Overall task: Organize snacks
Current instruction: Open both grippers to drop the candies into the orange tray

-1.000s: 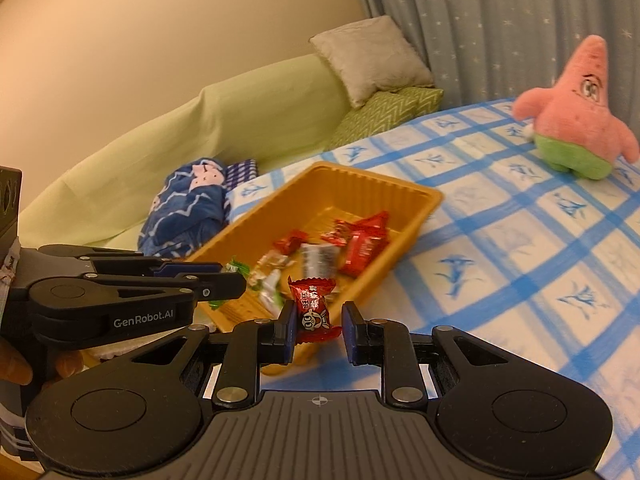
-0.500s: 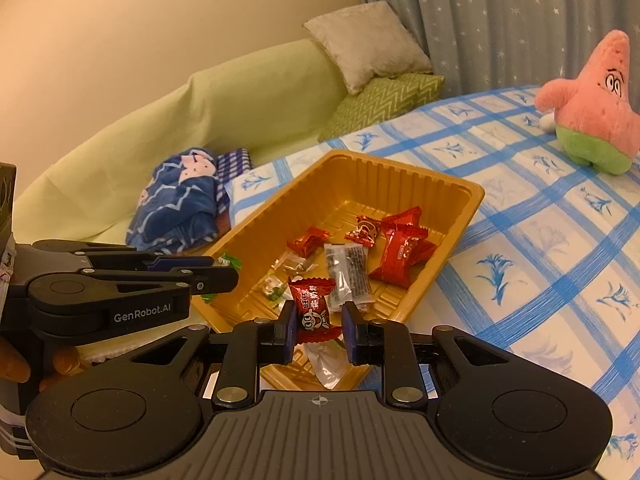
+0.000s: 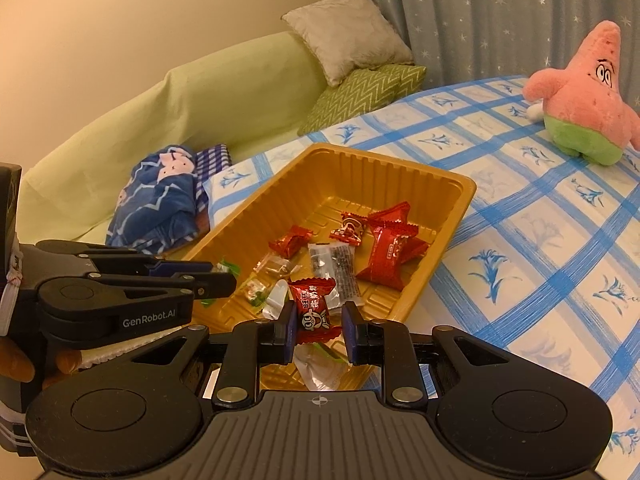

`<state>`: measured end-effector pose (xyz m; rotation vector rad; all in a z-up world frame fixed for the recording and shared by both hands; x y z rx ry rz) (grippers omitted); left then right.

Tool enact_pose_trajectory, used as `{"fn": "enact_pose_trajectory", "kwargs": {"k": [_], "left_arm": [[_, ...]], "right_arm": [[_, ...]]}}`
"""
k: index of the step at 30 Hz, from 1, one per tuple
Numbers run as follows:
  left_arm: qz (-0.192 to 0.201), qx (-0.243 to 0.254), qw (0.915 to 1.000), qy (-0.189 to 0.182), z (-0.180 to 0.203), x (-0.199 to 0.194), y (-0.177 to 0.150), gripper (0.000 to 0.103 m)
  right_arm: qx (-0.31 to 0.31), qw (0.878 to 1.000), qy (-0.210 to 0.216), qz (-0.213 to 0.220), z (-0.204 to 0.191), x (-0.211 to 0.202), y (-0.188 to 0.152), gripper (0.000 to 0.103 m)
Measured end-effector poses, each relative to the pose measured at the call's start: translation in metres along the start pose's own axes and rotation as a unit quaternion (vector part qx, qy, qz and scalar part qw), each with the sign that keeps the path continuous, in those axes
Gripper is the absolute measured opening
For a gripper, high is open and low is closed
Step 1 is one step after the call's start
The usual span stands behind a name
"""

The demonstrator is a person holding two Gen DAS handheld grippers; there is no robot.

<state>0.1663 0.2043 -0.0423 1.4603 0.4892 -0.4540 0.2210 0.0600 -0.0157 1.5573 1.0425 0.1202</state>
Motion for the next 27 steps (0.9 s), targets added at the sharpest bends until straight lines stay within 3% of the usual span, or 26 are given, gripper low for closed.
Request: {"fn": "enact_pose_trajectory", "kwargs": {"k": [10,13,27], "left_arm": [[0.0,-0.007,0.9999,-0.012,-0.006,0.002,0.003,0.022],[0.0,-0.01,0.9999,-0.013,-0.007,0.002,0.004,0.031],[-0.002,-0.008,0.9998,-0.016,-0.009,0.008,0.009,0.04]], "right_arm": [[0.002,1.0,-0.014,-0.001,0.002,0.003,0.002,0.024],[0.003,1.0,-0.019,-0.001,0.003,0.003,0.002,0.024],[0.016,0.999,-0.041,-0.014,0.006,0.025,0.001,0.024]]}}
Point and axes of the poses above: each gripper's, at about its wrist camera, not at the fingertips, and x roughly the way its jaws point, z to its right, y to its top, the point moved 1 cm from there along x, roughly the way its jaws point, and after that the axes turned 15 degrees about z, right-handed, at the moved point
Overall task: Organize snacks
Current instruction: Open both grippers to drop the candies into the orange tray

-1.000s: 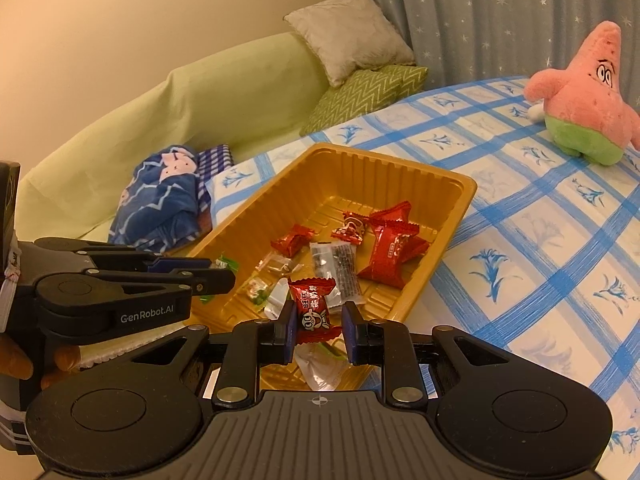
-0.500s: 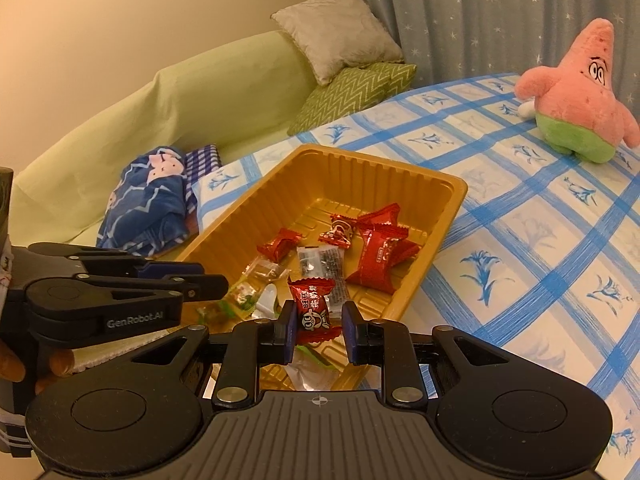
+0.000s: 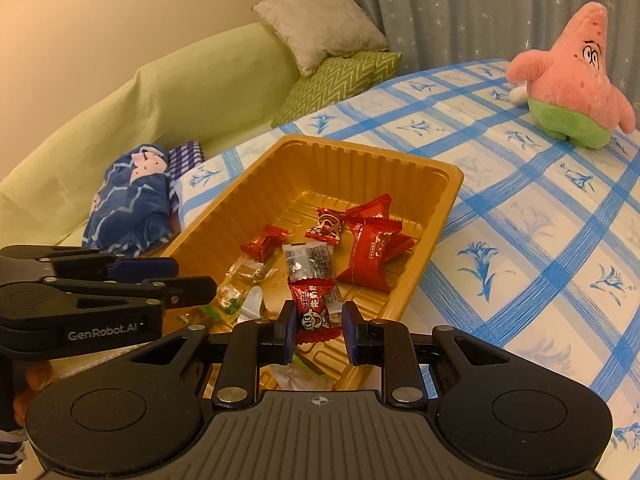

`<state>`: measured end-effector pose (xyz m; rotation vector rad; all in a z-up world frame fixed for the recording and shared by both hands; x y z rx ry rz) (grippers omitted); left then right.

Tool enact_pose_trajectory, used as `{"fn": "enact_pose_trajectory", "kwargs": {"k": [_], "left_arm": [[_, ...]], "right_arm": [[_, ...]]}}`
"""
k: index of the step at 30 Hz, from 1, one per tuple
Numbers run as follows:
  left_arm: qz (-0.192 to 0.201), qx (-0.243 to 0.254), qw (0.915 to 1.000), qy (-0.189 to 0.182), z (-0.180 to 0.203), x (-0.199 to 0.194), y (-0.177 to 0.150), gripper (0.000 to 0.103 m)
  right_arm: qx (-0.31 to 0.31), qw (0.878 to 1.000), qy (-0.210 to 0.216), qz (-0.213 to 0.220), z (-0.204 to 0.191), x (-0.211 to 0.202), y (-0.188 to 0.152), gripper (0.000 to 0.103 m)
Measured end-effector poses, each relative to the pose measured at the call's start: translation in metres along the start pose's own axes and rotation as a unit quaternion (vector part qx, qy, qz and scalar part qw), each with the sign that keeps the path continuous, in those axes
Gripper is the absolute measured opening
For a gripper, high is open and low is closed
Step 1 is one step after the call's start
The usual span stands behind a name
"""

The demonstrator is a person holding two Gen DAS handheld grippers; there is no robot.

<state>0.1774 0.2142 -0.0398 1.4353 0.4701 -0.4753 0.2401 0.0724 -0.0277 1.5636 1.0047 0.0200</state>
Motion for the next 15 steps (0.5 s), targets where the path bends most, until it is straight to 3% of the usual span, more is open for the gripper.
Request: {"fn": "enact_pose_trajectory", "kwargs": {"k": [7,11,15], "left_arm": [[-0.002,-0.002,1.0,0.0,-0.002,0.0,0.001,0.046],[-0.002,-0.002,1.0,0.0,-0.005,-0.002,0.0,0.051],[-0.002,-0.005,1.0,0.005,-0.006,-0.008,-0.001,0.057]], "right_arm": [[0.022,1.0,-0.01,0.006,0.005,0.008,0.002,0.027],[0.031,0.999,-0.021,0.017,0.007,0.006,0.003,0.06],[0.031,0.999,-0.023,0.023,0.006,-0.003,0.006,0.064]]}}
Point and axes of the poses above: each gripper's, at about its wrist camera, not at the fingertips, and x roughly the way its jaws point, z to its right, y to its top, the point moved 1 cm from there along x, roughly the way its jaws point, and after that the axes turned 15 degrees about z, right-handed, at the moved point
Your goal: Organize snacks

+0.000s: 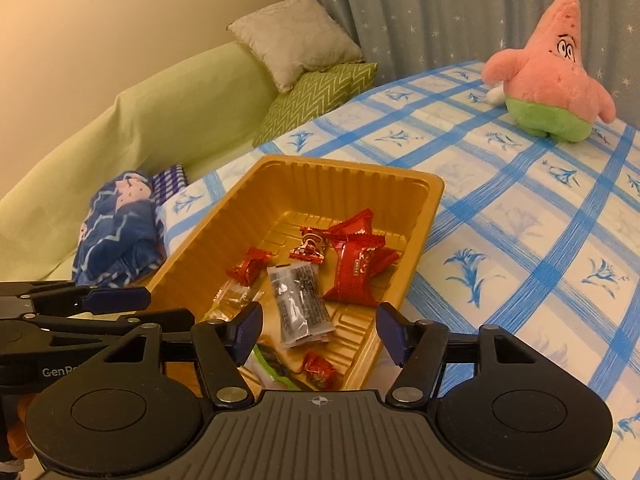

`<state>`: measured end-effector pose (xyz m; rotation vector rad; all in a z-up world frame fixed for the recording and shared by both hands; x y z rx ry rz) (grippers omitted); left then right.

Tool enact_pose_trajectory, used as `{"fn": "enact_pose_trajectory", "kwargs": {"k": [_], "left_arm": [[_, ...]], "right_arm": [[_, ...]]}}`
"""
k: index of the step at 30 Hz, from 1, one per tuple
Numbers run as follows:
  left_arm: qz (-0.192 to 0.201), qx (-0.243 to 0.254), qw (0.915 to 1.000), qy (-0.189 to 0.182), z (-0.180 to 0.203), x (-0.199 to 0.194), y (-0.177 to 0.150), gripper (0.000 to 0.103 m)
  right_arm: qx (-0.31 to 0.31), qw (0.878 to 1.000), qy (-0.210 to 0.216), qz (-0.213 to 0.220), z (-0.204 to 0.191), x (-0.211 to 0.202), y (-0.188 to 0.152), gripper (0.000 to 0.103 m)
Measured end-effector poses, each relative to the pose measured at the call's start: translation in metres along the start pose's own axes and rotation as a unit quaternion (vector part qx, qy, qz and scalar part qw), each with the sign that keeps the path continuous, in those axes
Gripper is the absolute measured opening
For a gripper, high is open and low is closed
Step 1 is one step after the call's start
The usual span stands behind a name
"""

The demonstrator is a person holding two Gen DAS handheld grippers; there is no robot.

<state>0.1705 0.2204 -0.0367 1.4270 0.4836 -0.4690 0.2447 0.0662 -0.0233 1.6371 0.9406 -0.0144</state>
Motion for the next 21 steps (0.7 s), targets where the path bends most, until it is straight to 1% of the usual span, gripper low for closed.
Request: {"fn": "enact_pose_trajectory", "kwargs": {"k": [3,6,7,8,9,15,21], "left_arm": [[0.001,-0.001,1.0,0.006,-0.001,-0.007,-0.001,0.062],[0.0,-0.005,1.0,0.005,0.0,-0.014,-0.001,0.063],[0.0,-0.005,1.0,0.006,0.001,-0.017,-0.001,0.064],[0.001,-0.004,1.0,0.008,0.003,-0.019,-0.001,0.069],[0.004,-0.002,0.9999,0.011,0.005,-0.023,-0.001,0.069],[0.004,0.004,0.9999,0.011,0.026,-0.041,-0.006,0.07],[-0.001,0.012,0.9998,0.018,0.057,-0.06,-0.019,0.07]], "right_arm": [[-0.002,1.0,-0.001,-0.001,0.0,-0.007,0.0,0.067],[0.002,1.0,-0.002,-0.001,0.0,-0.016,-0.001,0.072],[0.003,1.0,-0.002,-0.002,0.001,-0.019,-0.002,0.072],[0.004,1.0,-0.002,-0.001,0.001,-0.022,-0.002,0.074],[0.005,1.0,-0.003,-0.001,0.002,-0.026,-0.003,0.075],[0.009,1.0,-0.013,-0.006,0.009,-0.051,-0.009,0.079],[0.017,0.999,-0.027,-0.016,0.024,-0.082,-0.022,0.081]]}}
Point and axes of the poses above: each gripper's, at about its wrist camera, not at the fingertips, and x roughly the way its jaws point, z to its right, y to its top, the point moved 1 cm from there along x, roughly the way its jaws point, and after that the axes turned 15 degrees about z, right-handed, at the moved point
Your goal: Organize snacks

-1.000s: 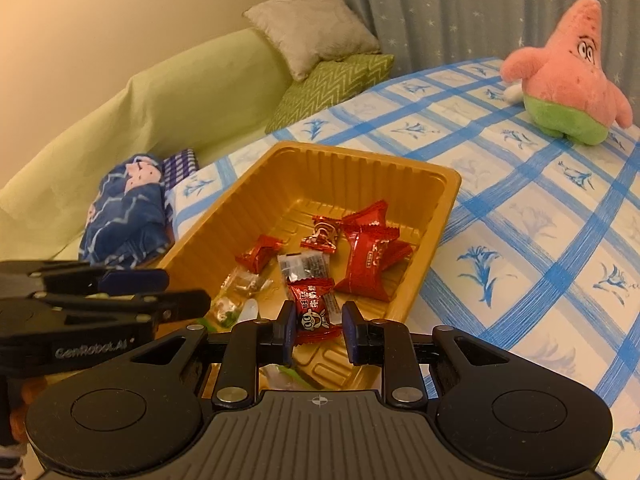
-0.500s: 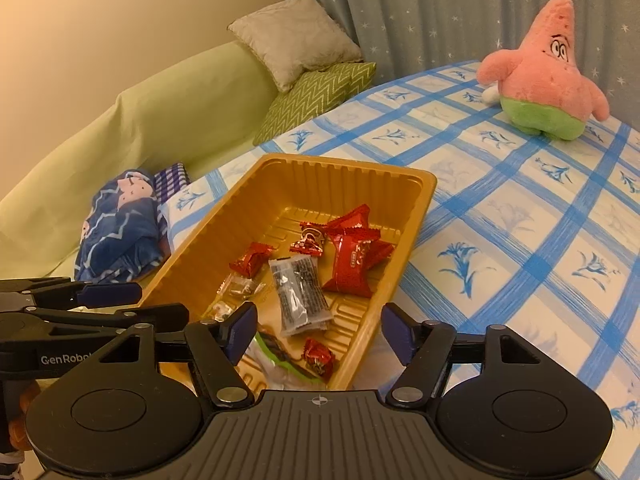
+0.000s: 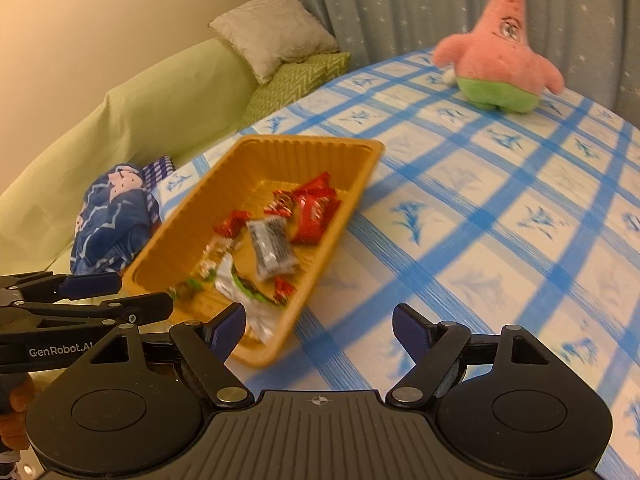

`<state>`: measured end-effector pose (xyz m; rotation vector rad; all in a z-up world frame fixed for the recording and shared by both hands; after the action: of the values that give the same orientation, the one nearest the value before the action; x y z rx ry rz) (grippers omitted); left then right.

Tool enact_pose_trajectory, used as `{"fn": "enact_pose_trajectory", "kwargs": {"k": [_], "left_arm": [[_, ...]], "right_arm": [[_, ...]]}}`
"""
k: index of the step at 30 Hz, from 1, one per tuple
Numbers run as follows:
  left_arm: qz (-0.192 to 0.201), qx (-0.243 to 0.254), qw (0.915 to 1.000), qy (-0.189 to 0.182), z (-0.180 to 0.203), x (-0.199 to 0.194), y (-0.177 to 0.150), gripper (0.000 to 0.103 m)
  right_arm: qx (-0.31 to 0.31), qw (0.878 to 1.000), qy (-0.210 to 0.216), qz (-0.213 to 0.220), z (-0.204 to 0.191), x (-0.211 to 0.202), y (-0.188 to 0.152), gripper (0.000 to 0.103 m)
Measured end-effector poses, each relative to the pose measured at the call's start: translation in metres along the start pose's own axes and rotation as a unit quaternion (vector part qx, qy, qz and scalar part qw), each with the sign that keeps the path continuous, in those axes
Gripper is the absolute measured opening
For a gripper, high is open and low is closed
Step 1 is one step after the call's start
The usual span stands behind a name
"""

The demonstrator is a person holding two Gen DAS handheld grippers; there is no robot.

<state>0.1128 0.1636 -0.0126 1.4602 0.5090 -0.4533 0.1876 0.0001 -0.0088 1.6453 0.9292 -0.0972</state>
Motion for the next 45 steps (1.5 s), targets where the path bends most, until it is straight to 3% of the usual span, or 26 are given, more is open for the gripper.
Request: {"fn": "enact_pose_trajectory", "kwargs": {"k": [22,45], "left_arm": [[-0.016,0.021,0.9993,-0.027,0.121,-0.064,-0.042,0.07],[-0.01,0.045,0.9972,-0.059,0.183,-0.101,-0.064,0.07]], "right_arm": [[0.04,0.998,-0.041,0.001,0.074,-0.126,-0.054,0.081],[0.063,0.995,-0.074,0.009,0.114,-0.194,-0.089,0.081]]}}
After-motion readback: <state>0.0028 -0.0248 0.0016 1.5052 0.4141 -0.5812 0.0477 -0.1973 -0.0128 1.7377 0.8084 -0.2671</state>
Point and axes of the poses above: each gripper's, at about its wrist camera, not at the fingertips, and x roughly the way its jaws point, z to its right, y to its top, the point moved 1 cm from there along x, roughly the way its jaws point, and after that the axes turned 15 degrees about z, right-handed, at the moved point
